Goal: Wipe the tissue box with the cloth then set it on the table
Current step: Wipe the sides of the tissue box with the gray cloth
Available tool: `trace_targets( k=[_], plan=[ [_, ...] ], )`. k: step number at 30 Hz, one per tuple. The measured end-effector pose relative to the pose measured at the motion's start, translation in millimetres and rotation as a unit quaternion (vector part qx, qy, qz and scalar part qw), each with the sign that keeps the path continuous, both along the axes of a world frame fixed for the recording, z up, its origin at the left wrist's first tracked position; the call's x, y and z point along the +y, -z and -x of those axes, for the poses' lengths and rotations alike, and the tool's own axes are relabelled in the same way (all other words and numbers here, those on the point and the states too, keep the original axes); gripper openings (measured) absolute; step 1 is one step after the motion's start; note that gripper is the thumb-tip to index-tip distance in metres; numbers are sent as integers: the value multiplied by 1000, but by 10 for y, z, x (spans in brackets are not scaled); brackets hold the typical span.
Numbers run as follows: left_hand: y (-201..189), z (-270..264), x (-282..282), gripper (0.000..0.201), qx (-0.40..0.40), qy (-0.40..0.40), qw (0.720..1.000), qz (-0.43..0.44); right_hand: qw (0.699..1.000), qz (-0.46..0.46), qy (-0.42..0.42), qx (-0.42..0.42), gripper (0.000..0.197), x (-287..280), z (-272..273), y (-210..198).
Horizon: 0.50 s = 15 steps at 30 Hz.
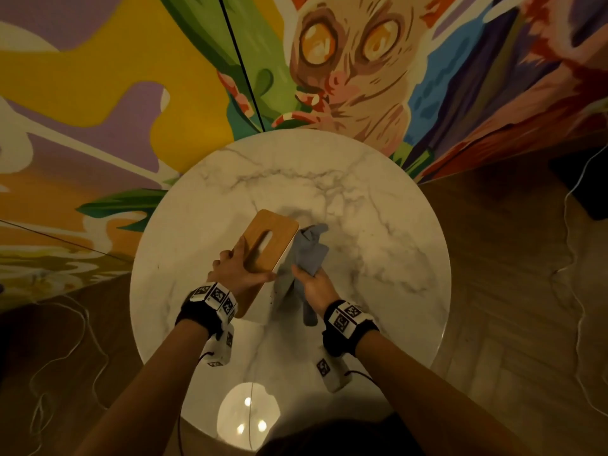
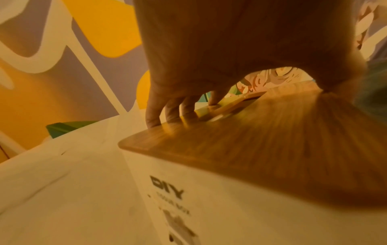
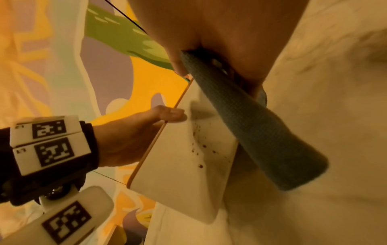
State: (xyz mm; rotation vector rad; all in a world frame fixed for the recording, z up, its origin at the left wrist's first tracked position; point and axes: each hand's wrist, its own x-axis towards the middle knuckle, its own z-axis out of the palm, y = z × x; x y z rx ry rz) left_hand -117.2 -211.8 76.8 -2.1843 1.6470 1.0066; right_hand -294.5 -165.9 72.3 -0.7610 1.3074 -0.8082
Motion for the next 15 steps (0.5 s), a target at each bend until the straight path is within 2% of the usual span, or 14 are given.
trace_targets(
  k=[2,6,10,12,15],
  plan=[
    [20,-23,-13,123,5,-6,1000,-1,1000,-23,-1,-2,20,34,10,47],
    [25,-65,-32,122,31,-24,999,-10,996,-81,-9,18,40,114,54,214],
    [17,-130,-64,119,60,-50,997,-19,999,-44,-13,20,35,-11,25,173],
    [12,-122,-61,119,71,-56,996,-17,1000,5,-10,22,32,-108,4,117],
    [19,-129,-65,120,80,-76,994,-11,996,64,-43,34,37,-94,-66,87]
  ],
)
